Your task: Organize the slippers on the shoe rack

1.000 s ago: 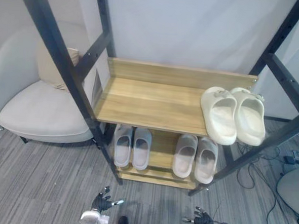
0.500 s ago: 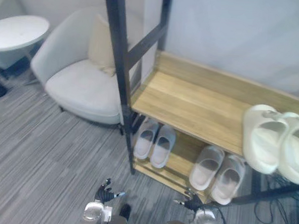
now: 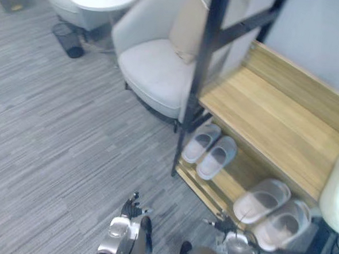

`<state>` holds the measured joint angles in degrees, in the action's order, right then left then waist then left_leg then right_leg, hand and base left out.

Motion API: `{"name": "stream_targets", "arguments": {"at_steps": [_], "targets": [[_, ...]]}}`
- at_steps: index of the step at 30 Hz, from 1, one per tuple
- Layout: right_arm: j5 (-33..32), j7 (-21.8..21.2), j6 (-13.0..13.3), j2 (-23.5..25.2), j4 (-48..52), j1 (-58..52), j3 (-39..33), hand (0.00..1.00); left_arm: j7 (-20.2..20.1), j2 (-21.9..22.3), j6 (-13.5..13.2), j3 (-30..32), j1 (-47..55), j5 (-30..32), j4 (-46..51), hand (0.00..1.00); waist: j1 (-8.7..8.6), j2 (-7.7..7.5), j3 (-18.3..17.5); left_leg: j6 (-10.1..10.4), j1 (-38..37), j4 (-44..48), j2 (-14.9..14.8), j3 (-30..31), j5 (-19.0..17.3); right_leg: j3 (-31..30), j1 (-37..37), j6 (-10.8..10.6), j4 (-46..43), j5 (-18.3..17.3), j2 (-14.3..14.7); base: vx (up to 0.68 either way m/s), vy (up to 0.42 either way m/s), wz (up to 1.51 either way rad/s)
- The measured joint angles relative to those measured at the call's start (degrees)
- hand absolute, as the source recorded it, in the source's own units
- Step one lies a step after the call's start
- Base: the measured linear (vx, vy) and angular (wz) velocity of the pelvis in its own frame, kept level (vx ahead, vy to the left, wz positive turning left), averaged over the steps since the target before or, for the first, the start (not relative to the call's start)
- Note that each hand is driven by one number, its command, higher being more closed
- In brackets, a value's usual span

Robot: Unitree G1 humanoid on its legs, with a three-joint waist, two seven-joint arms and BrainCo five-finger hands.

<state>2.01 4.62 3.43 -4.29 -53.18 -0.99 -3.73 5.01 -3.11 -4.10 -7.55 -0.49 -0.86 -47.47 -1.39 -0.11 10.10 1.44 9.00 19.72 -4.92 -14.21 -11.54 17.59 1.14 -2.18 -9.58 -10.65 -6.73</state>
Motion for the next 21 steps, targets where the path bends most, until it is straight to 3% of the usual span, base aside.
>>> {"name": "stream_targets", "arguments": {"at_steps": [1,2,5,9,13,14,16,17,21], "targets": [[-0.40,0.10,-0.31,0.04,-0.66,-0.20,-1.39,0.00,-0.04,0.45,-0.05,-0.42,-0.79,0.73,-1.29,0.00,-0.96,0.10,0.62,0.43,-2.01,-5.01,1.72,1.40,1.43,0.26,-0.16,-0.53,0.01,0.61,-0.43,-0.06,0.188,0.41],[-0.40,-0.12,-0.69,0.94,-1.66,-0.16,-1.61,0.00,0.07,0.18,-0.04,-0.46,-0.84,0.80,-1.63,0.00,-0.79,0.04,0.62,-0.29,-4.42,-10.03,2.87,1.41,4.27,-0.55,-0.50,-0.47,0.02,3.15,-0.85,-0.07,0.228,0.27],[-0.30,-0.09,-0.66,1.64,-1.83,0.45,-0.86,0.00,0.13,-1.00,-0.22,-0.34,0.78,0.78,-1.66,0.00,-0.35,-0.43,0.30,-1.29,-7.04,-15.05,3.96,0.62,7.04,-3.93,-0.99,-1.30,-0.12,5.83,-1.24,-0.07,0.171,-0.09],[0.22,-0.24,-0.59,2.02,-2.04,1.24,1.26,0.00,0.33,-2.98,-0.40,-0.26,1.36,0.78,-3.83,0.00,0.24,-0.47,0.29,-2.74,-7.15,-18.66,5.38,0.97,10.00,-7.22,-3.53,-1.69,-1.74,6.77,-1.74,-0.11,0.112,-0.04],[0.11,-0.16,-0.51,1.83,-1.83,0.91,1.60,0.00,0.39,-3.29,-0.37,-0.13,1.81,0.80,-4.05,0.00,-0.95,-0.91,0.27,-1.79,-7.18,-21.61,7.14,6.81,11.65,-16.04,-3.90,-1.95,-4.74,3.57,-1.71,-0.11,-0.021,0.71],[0.09,-0.26,-0.51,2.22,-1.97,0.73,1.72,0.00,0.39,-3.44,-0.39,0.11,2.19,0.80,-4.08,0.00,-0.80,-2.11,-0.47,-0.70,-7.36,-23.06,7.97,8.41,12.71,-16.52,-3.26,-1.79,-4.10,1.65,-2.23,-0.09,-0.176,0.99],[0.08,-0.28,-0.51,3.05,-2.31,0.27,1.71,0.00,0.40,-3.50,-0.39,1.33,3.16,0.78,-4.13,0.00,-0.21,-3.22,-1.21,-0.49,-7.44,-25.10,9.08,9.35,14.44,-16.48,-2.84,-2.13,-2.67,-1.83,-3.05,-0.01,-0.138,0.57],[0.07,-0.23,-0.56,3.18,-2.73,0.65,1.63,0.00,0.51,-3.16,-0.30,2.13,3.19,0.77,-5.07,0.00,-0.20,-3.31,-1.27,-0.65,-7.40,-26.06,9.50,11.43,16.02,-14.79,-2.02,-3.53,-2.06,-3.24,-3.00,-0.01,-0.137,0.73],[-0.53,-0.15,-0.58,3.03,-3.04,0.60,1.61,0.00,0.47,-1.76,-0.47,2.16,3.52,0.65,-5.56,0.00,0.26,-2.33,-1.68,-0.77,-6.93,-25.99,9.25,16.09,17.12,-10.19,1.19,-3.39,0.41,-3.45,-2.07,0.03,-0.144,0.71]]}}
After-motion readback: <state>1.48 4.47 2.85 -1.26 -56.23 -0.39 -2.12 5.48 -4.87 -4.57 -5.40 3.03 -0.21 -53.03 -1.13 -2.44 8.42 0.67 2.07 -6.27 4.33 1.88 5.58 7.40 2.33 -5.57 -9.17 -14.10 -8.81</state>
